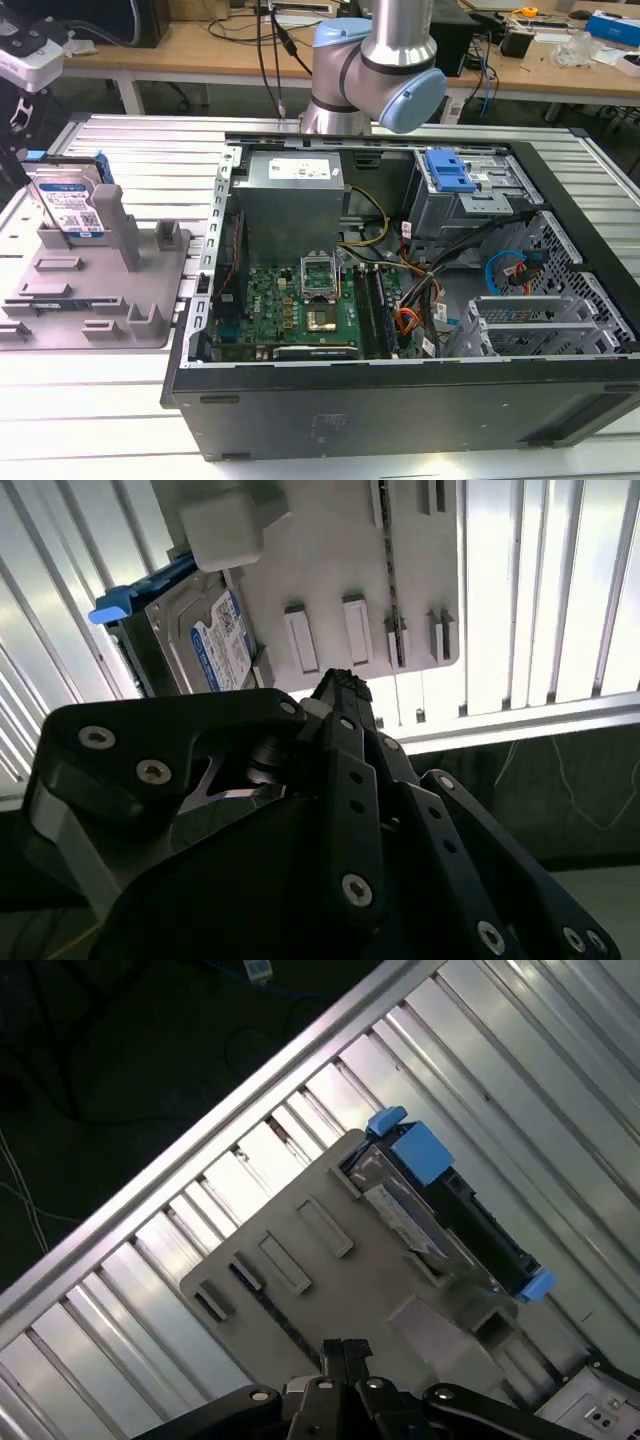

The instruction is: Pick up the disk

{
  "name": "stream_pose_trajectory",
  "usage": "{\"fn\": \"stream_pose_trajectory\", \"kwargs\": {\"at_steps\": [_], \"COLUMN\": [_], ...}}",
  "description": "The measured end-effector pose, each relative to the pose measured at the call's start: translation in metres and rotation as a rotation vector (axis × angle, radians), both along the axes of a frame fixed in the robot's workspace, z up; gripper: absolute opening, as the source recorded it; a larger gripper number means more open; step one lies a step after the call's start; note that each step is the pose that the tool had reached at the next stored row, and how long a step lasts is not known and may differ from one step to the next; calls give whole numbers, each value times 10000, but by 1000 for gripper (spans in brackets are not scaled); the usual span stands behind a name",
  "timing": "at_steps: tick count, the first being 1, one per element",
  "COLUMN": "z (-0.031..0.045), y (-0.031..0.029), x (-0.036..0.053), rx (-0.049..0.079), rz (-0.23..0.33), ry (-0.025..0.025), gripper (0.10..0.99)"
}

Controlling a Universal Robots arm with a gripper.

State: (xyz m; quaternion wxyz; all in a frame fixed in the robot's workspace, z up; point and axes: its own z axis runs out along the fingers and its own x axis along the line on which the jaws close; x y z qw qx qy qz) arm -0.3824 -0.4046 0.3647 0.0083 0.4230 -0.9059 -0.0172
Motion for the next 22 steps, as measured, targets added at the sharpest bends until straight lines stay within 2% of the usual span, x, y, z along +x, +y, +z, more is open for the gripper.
{"fn": "stream_pose_trajectory", "kwargs": {"at_steps": [6, 9, 11, 12, 13, 16, 20, 22], "z": [-3, -5, -7, -8, -9, -11, -12, -13], "y": [0, 0, 0, 0, 0, 0, 0, 0], "x": [0, 0, 0, 0, 0, 1, 1, 1], "rx": [0, 0, 0, 0, 1, -1, -6, -13], "rz": [1461, 2180, 2981, 3281, 3586, 4429, 5156, 5990], "ry": [0, 0, 0, -1, 0, -1, -21, -53], "gripper": [114, 294, 416, 416, 541, 541, 541, 541]}}
